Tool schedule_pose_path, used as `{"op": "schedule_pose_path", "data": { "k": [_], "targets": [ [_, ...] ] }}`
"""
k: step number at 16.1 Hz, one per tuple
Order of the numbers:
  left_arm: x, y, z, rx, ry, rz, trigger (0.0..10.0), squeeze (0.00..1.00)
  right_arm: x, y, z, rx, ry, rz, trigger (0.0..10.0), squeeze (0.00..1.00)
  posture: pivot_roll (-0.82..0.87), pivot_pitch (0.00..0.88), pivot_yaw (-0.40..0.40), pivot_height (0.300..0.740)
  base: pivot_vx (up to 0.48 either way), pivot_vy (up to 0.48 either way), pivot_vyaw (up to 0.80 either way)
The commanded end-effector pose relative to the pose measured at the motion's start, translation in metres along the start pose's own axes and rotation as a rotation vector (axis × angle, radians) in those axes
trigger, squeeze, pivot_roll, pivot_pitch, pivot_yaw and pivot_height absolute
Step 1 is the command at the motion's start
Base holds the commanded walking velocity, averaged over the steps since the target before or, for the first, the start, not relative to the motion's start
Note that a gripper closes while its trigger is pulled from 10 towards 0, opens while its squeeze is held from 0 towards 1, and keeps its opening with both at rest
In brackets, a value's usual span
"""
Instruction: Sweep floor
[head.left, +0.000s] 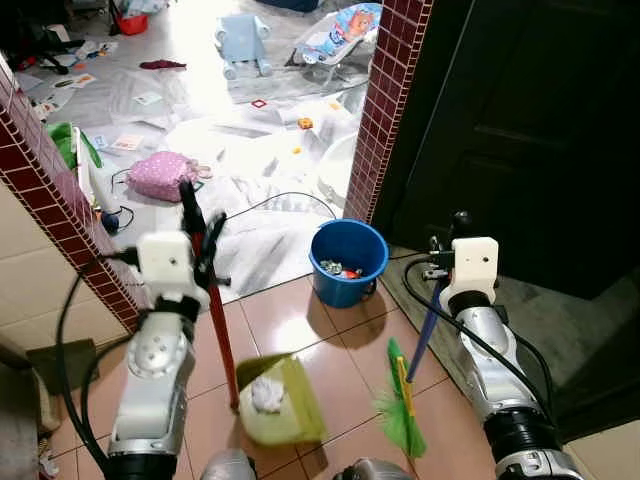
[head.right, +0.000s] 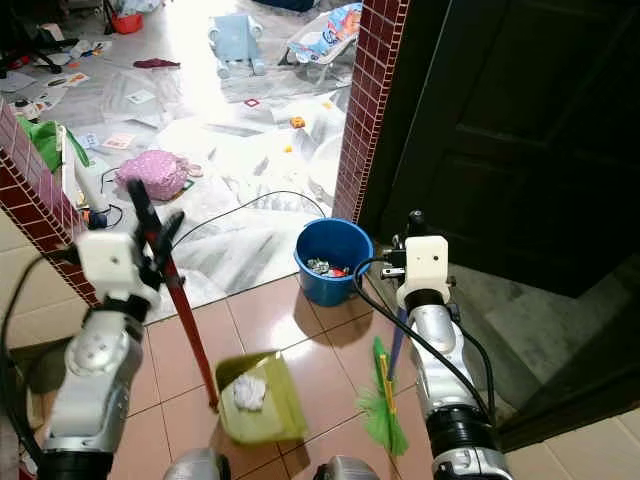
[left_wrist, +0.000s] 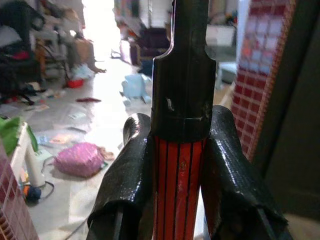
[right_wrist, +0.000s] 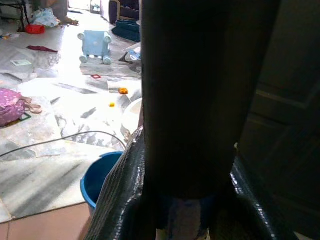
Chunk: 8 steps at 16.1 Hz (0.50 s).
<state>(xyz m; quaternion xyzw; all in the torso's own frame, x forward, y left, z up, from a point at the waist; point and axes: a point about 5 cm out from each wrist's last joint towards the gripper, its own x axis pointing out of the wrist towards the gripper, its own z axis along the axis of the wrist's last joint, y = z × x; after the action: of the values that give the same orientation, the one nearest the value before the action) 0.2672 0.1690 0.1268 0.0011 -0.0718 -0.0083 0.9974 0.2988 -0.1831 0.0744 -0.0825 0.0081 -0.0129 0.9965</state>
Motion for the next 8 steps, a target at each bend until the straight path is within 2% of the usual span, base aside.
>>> {"op": "schedule_pose_path", "data": {
  "k": [1, 2, 3, 4, 5, 8],
  "targets": [
    [0.01, 0.002, 0.036, -0.026, -0.149, 0.026, 10.0, 0.0, 0.002, -0.011, -0.006, -0.071, 0.056, -0.038, 10.0, 0.0, -0.04, 0.0, -0.023, 0.74, 0.0, 0.0, 0.0],
    [0.013, 0.005, 0.046, -0.027, -0.184, 0.042, 10.0, 0.0, 0.003, -0.015, -0.011, -0.089, 0.094, -0.059, 10.0, 0.0, -0.04, 0.0, -0.023, 0.74, 0.0, 0.0, 0.0],
    [0.019, 0.006, 0.062, -0.039, -0.241, 0.052, 10.0, 0.0, 0.004, -0.019, -0.014, -0.093, 0.111, -0.085, 10.0, 0.0, -0.04, 0.0, -0.029, 0.74, 0.307, 0.0, 0.0],
    [0.022, 0.006, 0.068, -0.041, -0.26, 0.053, 10.0, 0.0, 0.004, -0.019, -0.013, -0.102, 0.109, -0.086, 10.0, 0.0, -0.04, 0.0, -0.029, 0.74, 0.307, 0.0, 0.0],
    [0.026, 0.005, 0.078, -0.05, -0.29, 0.047, 10.0, 0.0, 0.006, -0.016, -0.012, -0.073, 0.107, -0.086, 10.0, 0.0, -0.03, 0.0, -0.029, 0.74, 0.322, 0.0, 0.0],
    [0.033, 0.004, 0.104, -0.083, -0.367, 0.06, 10.0, 0.0, 0.009, -0.012, -0.011, -0.077, 0.107, -0.077, 10.0, 0.0, -0.04, 0.0, -0.025, 0.74, 0.353, 0.0, 0.0]
  ]
}}
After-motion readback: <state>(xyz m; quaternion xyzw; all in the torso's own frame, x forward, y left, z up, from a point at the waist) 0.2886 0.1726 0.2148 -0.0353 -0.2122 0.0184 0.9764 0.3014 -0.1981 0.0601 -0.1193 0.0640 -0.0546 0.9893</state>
